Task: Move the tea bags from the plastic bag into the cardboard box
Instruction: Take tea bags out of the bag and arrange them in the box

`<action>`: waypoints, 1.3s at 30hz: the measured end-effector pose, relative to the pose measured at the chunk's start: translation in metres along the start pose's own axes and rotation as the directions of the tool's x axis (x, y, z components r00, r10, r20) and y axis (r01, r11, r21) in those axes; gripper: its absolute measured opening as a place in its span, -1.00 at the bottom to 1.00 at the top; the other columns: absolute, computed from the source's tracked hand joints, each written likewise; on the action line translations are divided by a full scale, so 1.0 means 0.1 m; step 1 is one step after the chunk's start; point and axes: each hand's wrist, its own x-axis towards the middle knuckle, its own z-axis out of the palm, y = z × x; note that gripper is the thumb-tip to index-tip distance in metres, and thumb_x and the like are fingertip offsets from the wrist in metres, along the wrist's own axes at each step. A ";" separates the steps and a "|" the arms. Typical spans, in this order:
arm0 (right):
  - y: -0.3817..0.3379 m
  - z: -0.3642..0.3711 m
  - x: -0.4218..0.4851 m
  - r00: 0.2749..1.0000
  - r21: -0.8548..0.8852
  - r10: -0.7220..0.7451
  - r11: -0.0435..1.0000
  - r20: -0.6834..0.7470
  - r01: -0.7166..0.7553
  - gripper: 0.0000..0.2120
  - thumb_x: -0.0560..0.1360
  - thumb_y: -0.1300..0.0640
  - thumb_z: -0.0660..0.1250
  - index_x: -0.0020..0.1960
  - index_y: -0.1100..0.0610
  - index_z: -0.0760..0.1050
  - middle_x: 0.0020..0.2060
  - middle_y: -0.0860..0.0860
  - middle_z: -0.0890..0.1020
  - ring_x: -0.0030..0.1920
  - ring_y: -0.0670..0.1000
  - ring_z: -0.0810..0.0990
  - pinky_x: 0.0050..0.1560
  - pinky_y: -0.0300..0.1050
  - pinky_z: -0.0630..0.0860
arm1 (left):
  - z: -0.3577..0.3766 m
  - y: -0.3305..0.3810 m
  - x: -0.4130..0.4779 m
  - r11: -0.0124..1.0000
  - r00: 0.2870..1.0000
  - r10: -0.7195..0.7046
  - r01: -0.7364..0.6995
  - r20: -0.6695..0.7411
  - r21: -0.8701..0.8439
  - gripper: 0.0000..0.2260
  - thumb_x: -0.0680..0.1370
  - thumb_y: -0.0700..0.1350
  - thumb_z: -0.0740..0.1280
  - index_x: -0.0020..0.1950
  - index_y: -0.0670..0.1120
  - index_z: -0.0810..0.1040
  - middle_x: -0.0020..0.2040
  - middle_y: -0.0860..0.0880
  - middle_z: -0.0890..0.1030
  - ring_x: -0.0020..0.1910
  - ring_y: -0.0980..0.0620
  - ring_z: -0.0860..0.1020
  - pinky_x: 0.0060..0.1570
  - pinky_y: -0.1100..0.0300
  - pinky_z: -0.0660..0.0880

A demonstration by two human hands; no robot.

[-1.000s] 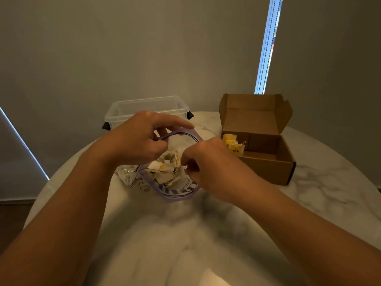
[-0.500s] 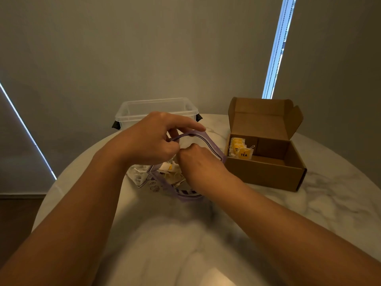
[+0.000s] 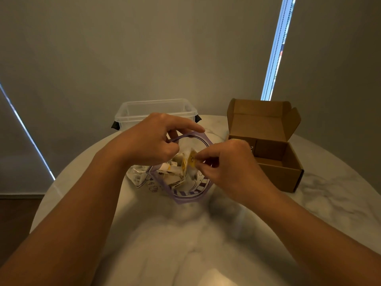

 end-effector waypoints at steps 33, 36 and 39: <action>1.46 -0.60 0.60 0.907 -0.380 0.348 0.892 0.235 -0.244 -0.82 0.47 0.29 0.44 0.04 0.11 0.67 0.00 0.02 0.66 -0.01 0.00 0.60 0.04 -0.12 0.58 | 0.02 -0.02 0.02 0.997 0.998 0.066 -0.065 0.010 -0.047 -0.41 0.42 -0.35 0.30 0.25 0.26 0.56 0.01 0.25 0.63 -0.07 0.11 0.60 -0.14 0.24 0.61; 1.50 -0.55 0.62 0.907 -0.421 0.363 0.872 0.215 -0.249 -0.76 0.46 0.33 0.42 0.10 0.13 0.65 0.02 0.06 0.63 -0.01 0.04 0.60 0.02 -0.09 0.60 | 0.01 -0.01 0.01 0.997 0.998 0.054 -0.053 0.014 -0.051 -0.43 0.33 -0.21 0.23 0.25 0.26 0.56 0.05 0.18 0.64 -0.09 0.09 0.60 -0.16 0.23 0.61; 1.49 -0.58 0.62 0.924 -0.459 0.358 0.849 0.136 -0.261 -0.78 0.47 0.35 0.38 0.04 0.13 0.66 -0.01 0.10 0.64 -0.03 0.08 0.60 -0.01 -0.04 0.61 | 0.01 -0.01 0.01 0.998 0.999 0.052 -0.051 0.016 -0.043 -0.43 0.33 -0.20 0.22 0.26 0.26 0.55 0.04 0.18 0.64 -0.09 0.10 0.60 -0.14 0.21 0.61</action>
